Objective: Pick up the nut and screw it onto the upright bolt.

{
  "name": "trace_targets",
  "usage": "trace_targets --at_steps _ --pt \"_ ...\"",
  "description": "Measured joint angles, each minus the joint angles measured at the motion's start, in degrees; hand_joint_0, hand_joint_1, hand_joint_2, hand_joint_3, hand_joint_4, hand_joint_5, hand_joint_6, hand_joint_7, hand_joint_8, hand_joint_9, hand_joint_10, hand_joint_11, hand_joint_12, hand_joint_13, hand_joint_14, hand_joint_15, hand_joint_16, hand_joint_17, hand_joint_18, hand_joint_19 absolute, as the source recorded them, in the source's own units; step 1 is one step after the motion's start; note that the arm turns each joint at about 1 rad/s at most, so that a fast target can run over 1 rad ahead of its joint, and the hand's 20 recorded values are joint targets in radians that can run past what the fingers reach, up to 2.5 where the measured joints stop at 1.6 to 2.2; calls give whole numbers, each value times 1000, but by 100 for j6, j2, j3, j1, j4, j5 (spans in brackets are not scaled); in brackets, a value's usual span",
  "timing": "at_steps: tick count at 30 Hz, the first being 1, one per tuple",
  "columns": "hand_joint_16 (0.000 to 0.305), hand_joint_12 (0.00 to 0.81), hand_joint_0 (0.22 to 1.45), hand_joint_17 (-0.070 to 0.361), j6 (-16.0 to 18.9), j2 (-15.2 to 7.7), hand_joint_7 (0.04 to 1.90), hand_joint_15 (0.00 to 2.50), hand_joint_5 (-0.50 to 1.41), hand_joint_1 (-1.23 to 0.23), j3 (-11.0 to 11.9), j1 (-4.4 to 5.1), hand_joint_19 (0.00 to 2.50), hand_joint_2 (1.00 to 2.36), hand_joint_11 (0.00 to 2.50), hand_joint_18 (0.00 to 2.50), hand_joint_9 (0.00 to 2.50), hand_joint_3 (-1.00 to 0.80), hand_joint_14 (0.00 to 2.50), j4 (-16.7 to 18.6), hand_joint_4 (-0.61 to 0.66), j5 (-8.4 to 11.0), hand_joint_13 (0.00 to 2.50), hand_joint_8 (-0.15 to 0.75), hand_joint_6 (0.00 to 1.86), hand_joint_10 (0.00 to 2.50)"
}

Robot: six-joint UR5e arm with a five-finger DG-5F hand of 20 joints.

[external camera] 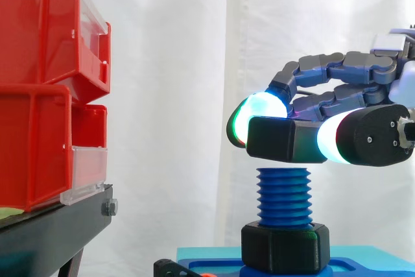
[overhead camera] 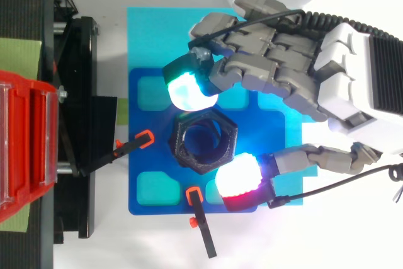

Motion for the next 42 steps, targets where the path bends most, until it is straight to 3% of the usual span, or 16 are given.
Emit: trace_targets --at_steps 7,17,42 --pt "46 372 534 105 -7 0 1027 0 -199 -676 2 8 0 1000 0 313 432 -500 0 4 273 9 430 298 504 0" --pt "47 371 532 105 -8 -3 1026 0 -199 -670 2 63 0 1000 0 315 432 -500 0 -21 270 165 429 299 504 0" --pt "46 372 532 104 -6 -92 1027 0 -198 -663 2 72 0 1000 0 312 432 -500 0 3 276 198 429 300 504 0"
